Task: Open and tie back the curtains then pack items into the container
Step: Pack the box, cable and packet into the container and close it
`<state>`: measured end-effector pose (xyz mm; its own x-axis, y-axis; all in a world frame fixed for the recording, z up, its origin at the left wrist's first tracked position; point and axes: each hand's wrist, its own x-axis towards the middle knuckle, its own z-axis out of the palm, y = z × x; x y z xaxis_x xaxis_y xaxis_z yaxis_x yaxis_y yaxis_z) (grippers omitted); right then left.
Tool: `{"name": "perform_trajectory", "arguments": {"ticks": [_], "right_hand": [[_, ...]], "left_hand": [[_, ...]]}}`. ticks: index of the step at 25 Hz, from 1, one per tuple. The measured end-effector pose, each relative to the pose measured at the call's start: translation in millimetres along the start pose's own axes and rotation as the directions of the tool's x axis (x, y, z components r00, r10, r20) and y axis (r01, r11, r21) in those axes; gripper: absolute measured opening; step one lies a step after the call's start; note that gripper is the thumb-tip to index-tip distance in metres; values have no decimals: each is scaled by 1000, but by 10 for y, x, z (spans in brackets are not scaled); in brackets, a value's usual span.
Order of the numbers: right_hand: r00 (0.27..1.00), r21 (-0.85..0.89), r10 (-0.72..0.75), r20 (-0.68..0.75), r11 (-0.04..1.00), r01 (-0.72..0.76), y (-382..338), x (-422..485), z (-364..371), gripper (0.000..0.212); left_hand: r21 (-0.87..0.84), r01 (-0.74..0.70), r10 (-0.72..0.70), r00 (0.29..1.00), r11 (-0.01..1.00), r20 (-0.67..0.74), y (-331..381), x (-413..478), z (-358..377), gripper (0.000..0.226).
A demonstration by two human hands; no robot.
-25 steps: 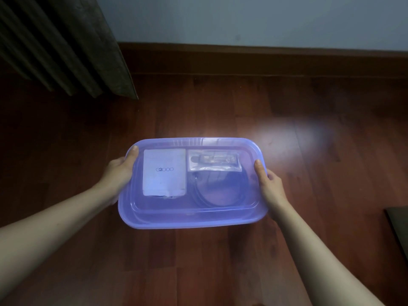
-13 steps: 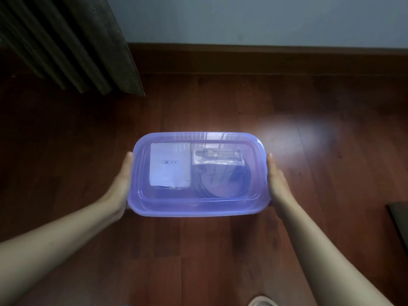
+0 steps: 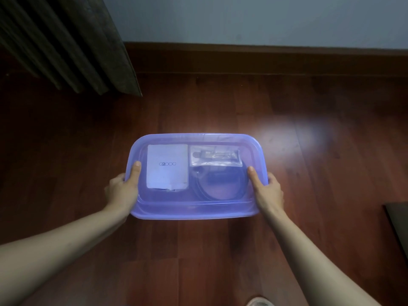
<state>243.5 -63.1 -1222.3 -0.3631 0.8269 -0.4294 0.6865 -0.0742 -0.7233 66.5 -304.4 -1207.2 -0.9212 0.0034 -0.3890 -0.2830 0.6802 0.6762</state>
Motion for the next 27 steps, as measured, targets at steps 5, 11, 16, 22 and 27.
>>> {"name": "perform_trajectory", "arguments": {"ticks": [5,11,16,22,27], "right_hand": [[1000,3,28,4,1000,-28,-3,21,2,47],[989,-25,57,137,998,-54,-55,159,-95,53],[965,194,88,248,971,-139,-445,637,-139,100],[982,62,1,188,998,-13,-503,815,119,73],[989,-24,-23,146,999,26,-486,848,142,73]], "left_hand": [[-9,-20,20,1000,1000,0,19,36,-17,56],[38,38,-40,997,999,63,0,92,-48,54],[-282,128,-45,958,951,283,288,476,-70,51],[-228,31,32,963,973,269,426,654,62,38],[-158,-11,51,967,987,248,375,714,70,46]]}}
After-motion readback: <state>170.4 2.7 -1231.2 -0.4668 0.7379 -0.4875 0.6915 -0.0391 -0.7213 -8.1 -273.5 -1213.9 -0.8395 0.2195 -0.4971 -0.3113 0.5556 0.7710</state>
